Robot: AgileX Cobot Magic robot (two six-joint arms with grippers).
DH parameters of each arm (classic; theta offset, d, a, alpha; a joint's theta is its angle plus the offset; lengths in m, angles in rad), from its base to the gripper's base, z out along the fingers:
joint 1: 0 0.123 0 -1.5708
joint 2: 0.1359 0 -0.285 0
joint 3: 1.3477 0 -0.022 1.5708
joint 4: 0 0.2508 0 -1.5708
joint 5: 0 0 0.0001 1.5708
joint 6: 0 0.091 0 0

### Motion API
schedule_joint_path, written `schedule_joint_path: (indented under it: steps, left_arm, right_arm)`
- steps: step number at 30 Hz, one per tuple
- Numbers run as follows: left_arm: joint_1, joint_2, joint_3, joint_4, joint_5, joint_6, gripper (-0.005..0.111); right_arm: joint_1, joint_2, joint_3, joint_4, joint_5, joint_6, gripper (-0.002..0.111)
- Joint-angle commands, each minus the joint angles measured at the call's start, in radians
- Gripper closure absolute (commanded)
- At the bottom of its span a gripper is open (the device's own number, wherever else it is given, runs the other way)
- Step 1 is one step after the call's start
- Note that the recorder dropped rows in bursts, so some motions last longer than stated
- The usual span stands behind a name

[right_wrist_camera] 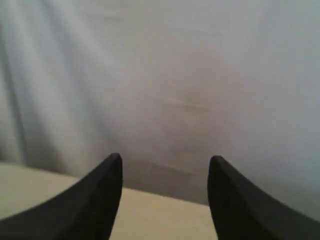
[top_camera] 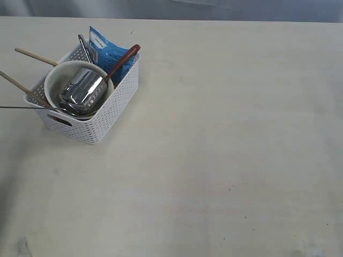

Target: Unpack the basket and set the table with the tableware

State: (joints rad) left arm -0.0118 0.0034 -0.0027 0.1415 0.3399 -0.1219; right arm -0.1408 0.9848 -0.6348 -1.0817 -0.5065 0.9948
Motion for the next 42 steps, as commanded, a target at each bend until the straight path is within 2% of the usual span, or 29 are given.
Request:
schedule_joint_path:
  steps: [1,2,4,7,15,16,17,19,21,23,27,29,33,36,39,42]
  left_arm:
    - [0.003,-0.003,0.003,0.012,-0.002,-0.005,0.107]
    - [0.003,-0.003,0.003,0.010,-0.029,-0.005,0.107]
    - [0.003,-0.003,0.003,-0.009,-0.151,-0.028,0.107]
    - [0.003,-0.003,0.003,-0.160,-0.340,-0.153,0.107]
    - [0.003,-0.003,0.003,-0.172,-0.584,-0.158,0.107]
    - [0.003,-0.003,0.003,-0.172,-0.646,-0.158,0.107]
    - [0.003,-0.003,0.003,-0.172,-0.787,-0.174,0.107]
    - [0.003,-0.003,0.003,-0.172,-0.976,-0.312,0.107]
    - [0.003,-0.003,-0.062,-0.172,-0.947,-0.363,0.107]
    - [0.003,0.040,-0.146,-0.162,-0.863,-0.307,0.107]
    - [0.003,0.256,-0.350,-0.164,-0.723,-0.218,0.107]
    - [0.003,0.407,-0.451,-0.112,-0.605,-0.213,0.106]
    - [0.003,0.722,-0.676,-0.040,-0.257,-0.213,0.097]
    - [-0.003,0.939,-0.807,-0.045,-0.098,-0.133,0.089]
    - [-0.048,1.130,-0.894,-0.047,-0.028,-0.063,0.085]
    - [-0.131,1.279,-0.973,-0.047,0.017,0.049,0.079]
  right_arm:
    - [-0.006,0.208,-0.228,-0.551,-0.326,0.352,0.058]
    - [-0.006,0.248,-0.280,-0.649,-0.406,0.405,0.058]
    - [-0.006,0.304,-0.330,-0.663,-0.494,0.436,0.058]
    - [-0.006,0.337,-0.331,-0.663,-0.480,0.418,0.058]
    - [-0.006,0.339,-0.331,-0.663,-0.482,0.418,0.058]
    - [-0.006,0.339,-0.331,-0.663,-0.482,0.418,0.058]
    - [-0.006,0.339,-0.331,-0.663,-0.482,0.418,0.058]
    - [-0.006,0.339,-0.331,-0.663,-0.482,0.418,0.058]
    - [-0.006,0.339,-0.331,-0.663,-0.482,0.418,0.058]
    - [-0.006,0.339,-0.331,-0.663,-0.479,0.418,0.058]
    - [-0.006,0.339,-0.331,-0.663,-0.479,0.418,0.058]
    - [-0.006,0.339,-0.331,-0.663,-0.479,0.418,0.058]
    - [-0.006,0.339,-0.329,-0.663,-0.479,0.418,0.058]
    - [-0.006,0.339,-0.329,-0.663,-0.482,0.423,0.058]
    - [-0.006,0.339,-0.329,-0.663,-0.484,0.423,0.058]
    - [-0.006,0.339,-0.329,-0.663,-0.484,0.423,0.058]
